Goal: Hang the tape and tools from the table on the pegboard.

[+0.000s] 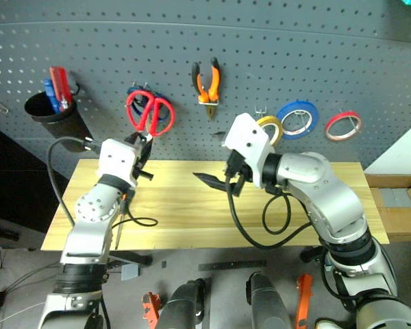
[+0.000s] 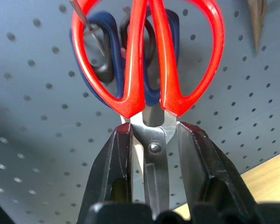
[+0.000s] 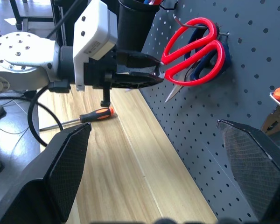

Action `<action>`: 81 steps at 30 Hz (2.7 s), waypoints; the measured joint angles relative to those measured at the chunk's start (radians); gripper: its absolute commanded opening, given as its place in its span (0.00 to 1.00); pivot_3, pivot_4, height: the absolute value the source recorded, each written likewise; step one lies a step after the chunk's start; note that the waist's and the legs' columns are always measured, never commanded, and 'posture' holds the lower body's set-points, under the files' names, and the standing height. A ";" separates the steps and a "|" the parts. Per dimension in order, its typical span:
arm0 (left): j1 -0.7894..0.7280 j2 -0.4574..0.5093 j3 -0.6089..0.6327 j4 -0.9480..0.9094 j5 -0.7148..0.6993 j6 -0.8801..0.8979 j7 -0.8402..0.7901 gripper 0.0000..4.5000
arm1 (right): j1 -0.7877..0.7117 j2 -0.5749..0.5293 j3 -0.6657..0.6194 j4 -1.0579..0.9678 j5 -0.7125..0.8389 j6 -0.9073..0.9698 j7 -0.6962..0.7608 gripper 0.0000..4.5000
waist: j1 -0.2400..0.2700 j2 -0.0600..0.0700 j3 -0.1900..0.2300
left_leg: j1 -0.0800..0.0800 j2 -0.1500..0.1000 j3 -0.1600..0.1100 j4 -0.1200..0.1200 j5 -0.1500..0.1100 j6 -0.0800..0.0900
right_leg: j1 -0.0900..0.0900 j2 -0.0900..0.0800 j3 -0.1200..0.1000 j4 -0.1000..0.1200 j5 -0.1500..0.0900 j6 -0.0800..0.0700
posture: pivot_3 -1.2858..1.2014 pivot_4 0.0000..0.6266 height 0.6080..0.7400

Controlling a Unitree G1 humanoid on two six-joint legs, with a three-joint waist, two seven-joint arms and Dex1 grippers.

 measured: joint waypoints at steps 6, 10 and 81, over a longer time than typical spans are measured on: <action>0.018 -0.025 -0.005 -0.004 -0.009 0.043 0.000 0.65 | -0.003 0.013 0.002 0.001 0.000 0.000 -0.011 1.00 | -0.001 0.000 0.000 | 0.000 0.000 0.000 0.000 0.000 0.000 | 0.000 0.000 0.000 0.000 0.000 0.000 | 0.48 0.43 1.00; 0.096 -0.025 -0.002 -0.038 -0.026 0.083 -0.018 0.98 | -0.005 0.035 0.020 0.003 -0.001 0.000 -0.018 1.00 | -0.007 0.000 0.000 | 0.000 0.001 -0.002 0.000 0.000 0.000 | -0.001 0.000 0.001 0.000 0.000 0.000 | 0.48 0.43 1.00; -0.366 0.226 0.268 -0.240 -0.318 0.407 0.077 0.21 | -0.184 0.232 0.017 0.143 0.107 -0.061 0.030 1.00 | 0.009 0.003 0.012 | -0.003 -0.003 -0.004 -0.013 0.002 -0.004 | -0.005 -0.009 -0.016 -0.005 0.000 0.000 | 0.51 0.33 1.00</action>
